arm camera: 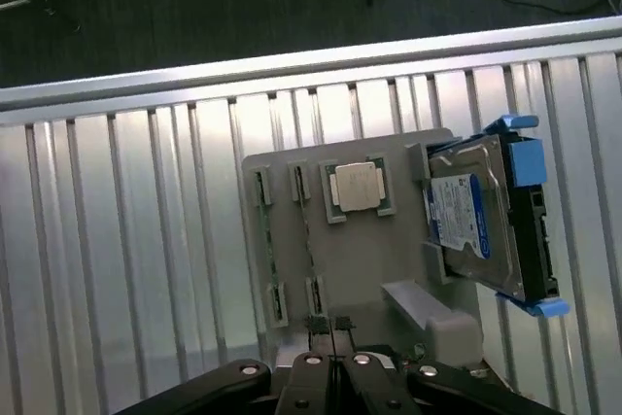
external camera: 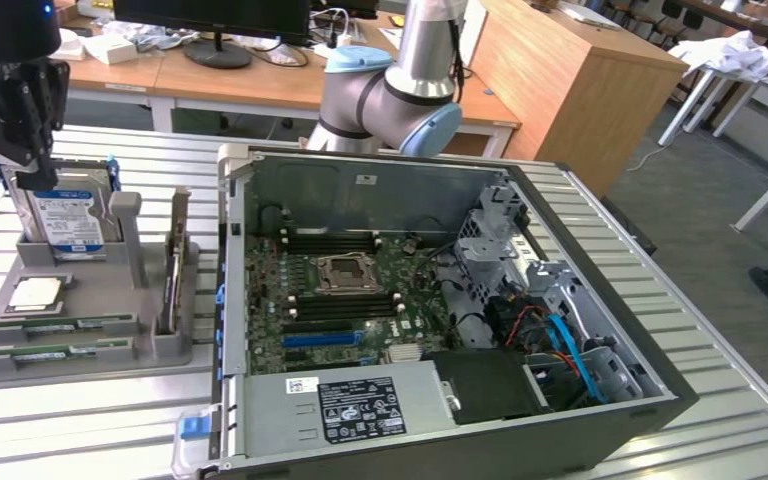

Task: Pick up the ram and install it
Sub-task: 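Pick up the ram and move it above insertion slot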

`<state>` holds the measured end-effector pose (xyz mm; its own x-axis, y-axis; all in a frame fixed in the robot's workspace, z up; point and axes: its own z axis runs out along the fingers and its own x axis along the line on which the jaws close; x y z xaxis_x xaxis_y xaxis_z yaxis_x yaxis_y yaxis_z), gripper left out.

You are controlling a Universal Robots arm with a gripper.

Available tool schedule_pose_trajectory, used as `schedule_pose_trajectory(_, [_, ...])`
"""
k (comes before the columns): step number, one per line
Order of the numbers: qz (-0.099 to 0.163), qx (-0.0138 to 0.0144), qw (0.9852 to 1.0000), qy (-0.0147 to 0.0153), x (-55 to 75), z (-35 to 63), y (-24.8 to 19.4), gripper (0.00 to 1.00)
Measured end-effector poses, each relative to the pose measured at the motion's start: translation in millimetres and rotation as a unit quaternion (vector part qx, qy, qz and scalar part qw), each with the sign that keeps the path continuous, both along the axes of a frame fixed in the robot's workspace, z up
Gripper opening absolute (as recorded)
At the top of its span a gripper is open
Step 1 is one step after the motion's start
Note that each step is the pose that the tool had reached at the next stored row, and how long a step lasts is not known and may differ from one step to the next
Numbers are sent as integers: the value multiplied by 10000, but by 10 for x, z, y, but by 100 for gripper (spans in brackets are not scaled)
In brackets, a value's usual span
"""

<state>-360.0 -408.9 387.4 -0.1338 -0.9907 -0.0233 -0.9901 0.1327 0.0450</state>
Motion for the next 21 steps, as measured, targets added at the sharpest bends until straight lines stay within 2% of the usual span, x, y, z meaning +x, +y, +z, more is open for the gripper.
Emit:
schedule_pose_trajectory(3, [269, 0, 9996, 0, 0, -2, 0, 10])
schedule_pose_trajectory(8, [663, 0, 9978, 1, 0, -3, 0, 10])
schedule_pose_trajectory(12, [678, -1, 9977, 0, 0, -4, 0, 10])
schedule_pose_trajectory(14, [827, -1, 9966, 0, 0, -4, 0, 10])
schedule_pose_trajectory(21, [827, -1, 9966, 0, 0, -4, 0, 10])
